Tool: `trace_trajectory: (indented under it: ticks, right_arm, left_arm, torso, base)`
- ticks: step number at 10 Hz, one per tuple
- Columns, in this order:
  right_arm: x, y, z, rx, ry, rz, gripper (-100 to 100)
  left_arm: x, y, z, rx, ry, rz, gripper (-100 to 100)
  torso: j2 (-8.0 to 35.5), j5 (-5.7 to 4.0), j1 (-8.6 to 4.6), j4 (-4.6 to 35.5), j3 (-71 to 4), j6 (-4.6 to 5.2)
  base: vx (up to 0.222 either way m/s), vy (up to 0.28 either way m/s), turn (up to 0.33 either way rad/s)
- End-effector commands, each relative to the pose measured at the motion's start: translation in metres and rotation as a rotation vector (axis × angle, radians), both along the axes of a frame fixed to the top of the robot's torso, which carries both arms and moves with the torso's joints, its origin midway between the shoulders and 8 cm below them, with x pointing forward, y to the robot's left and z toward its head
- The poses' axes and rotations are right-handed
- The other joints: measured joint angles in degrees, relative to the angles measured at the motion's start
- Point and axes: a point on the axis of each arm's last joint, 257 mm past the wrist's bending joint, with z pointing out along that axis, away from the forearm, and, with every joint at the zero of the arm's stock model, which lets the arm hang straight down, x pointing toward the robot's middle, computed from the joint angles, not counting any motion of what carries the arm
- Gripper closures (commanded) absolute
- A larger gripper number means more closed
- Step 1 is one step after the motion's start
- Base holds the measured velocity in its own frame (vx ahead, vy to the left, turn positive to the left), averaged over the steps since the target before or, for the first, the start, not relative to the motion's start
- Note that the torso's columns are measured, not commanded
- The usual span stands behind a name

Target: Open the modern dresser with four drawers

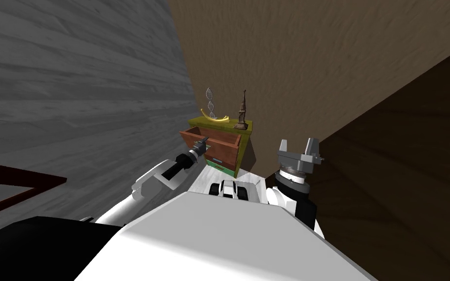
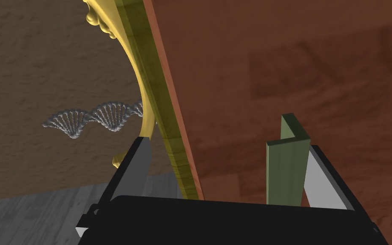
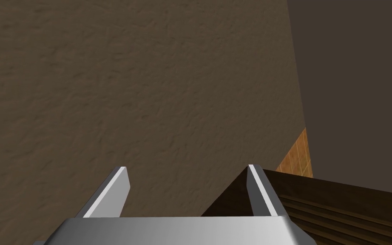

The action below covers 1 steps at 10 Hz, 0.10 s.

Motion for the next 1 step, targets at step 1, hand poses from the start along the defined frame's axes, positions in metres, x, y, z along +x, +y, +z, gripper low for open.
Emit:
trace_trajectory:
  ticks: [1]
  right_arm:
    - [0.0000, 0.0000, 0.0000, 0.000, 0.000, 0.000, 0]
  left_arm:
    - [0.0000, 0.0002, -0.0005, 0.000, 0.001, 0.001, 0]
  torso:
    - [0.0, 0.01, 0.01, 0.0, 0.0, 0.00]
  base:
    - [0.000, 0.000, 0.000]
